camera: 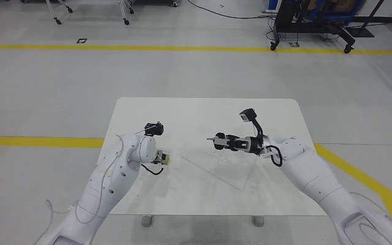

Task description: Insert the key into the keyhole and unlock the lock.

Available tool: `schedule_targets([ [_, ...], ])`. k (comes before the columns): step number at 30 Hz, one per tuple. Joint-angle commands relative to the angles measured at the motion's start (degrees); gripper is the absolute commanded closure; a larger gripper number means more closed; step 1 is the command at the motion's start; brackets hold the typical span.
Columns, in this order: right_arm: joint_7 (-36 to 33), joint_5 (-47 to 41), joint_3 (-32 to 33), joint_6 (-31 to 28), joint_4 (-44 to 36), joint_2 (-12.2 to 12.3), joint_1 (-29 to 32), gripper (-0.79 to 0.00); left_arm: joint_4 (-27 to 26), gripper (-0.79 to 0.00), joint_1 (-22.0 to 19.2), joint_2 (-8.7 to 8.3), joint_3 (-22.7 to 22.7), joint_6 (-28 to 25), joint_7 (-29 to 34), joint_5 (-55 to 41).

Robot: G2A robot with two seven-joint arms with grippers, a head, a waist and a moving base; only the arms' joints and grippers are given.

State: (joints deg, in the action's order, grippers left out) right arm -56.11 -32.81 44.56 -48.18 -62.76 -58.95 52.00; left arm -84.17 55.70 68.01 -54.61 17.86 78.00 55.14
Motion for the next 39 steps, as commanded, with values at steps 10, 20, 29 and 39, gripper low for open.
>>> schedule_targets([
  [10,0.00,0.00,0.00,0.00,0.00,0.00,0.00,0.000,-4.09,0.000,1.96,-0.37,-2.28,-4.75,-5.07,-0.90],
  [20,0.00,0.00,0.00,0.00,0.00,0.00,0.00,0.000,-5.44,0.000,11.35,-0.22,-14.63,-19.82,-31.39,-32.06],
  [29,0.00,0.00,0.00,0.00,0.00,0.00,0.00,0.000,-4.25,0.000,12.20,-0.25,-16.26,-23.82,-33.64,-36.63],
  [39,15.77,-3.77,-1.80,2.46,0.34,-3.70,0.08,0.000,7.15,0.000,11.33,1.48,-14.59,-35.59,-25.18,-72.15],
])
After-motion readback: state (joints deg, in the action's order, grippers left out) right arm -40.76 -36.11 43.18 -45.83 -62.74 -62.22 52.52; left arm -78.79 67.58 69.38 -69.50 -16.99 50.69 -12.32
